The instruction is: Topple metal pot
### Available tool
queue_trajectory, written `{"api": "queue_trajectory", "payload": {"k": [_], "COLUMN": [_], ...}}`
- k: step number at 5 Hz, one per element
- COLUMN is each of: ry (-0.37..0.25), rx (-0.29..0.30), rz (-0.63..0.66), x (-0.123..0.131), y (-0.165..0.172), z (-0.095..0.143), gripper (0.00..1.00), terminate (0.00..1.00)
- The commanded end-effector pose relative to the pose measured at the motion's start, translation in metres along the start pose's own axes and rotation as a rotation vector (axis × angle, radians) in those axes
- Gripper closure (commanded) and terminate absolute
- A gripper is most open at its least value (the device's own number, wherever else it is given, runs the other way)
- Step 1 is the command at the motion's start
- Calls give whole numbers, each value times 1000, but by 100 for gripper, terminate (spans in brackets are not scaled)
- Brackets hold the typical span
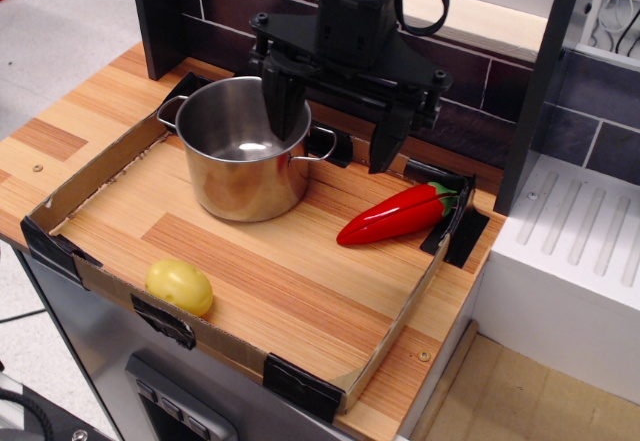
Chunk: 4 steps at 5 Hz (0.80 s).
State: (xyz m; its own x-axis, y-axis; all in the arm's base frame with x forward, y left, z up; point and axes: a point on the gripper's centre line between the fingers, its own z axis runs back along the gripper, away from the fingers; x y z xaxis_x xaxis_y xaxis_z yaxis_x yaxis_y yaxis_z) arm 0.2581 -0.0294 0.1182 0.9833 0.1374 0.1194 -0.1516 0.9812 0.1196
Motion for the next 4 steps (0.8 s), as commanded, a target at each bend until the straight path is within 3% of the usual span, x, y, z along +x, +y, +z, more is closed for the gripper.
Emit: {"api": "queue_trajectory", "payload": {"k": [1, 2, 4], "ry": [0, -57, -57], "rx": [0, -72, -119], "rz": [0, -93, -314], "x": [0, 12, 34], "y": [0, 24, 74], "z": [0, 19, 29], "gripper": [0, 0, 0], "terminate": [0, 0, 0]}}
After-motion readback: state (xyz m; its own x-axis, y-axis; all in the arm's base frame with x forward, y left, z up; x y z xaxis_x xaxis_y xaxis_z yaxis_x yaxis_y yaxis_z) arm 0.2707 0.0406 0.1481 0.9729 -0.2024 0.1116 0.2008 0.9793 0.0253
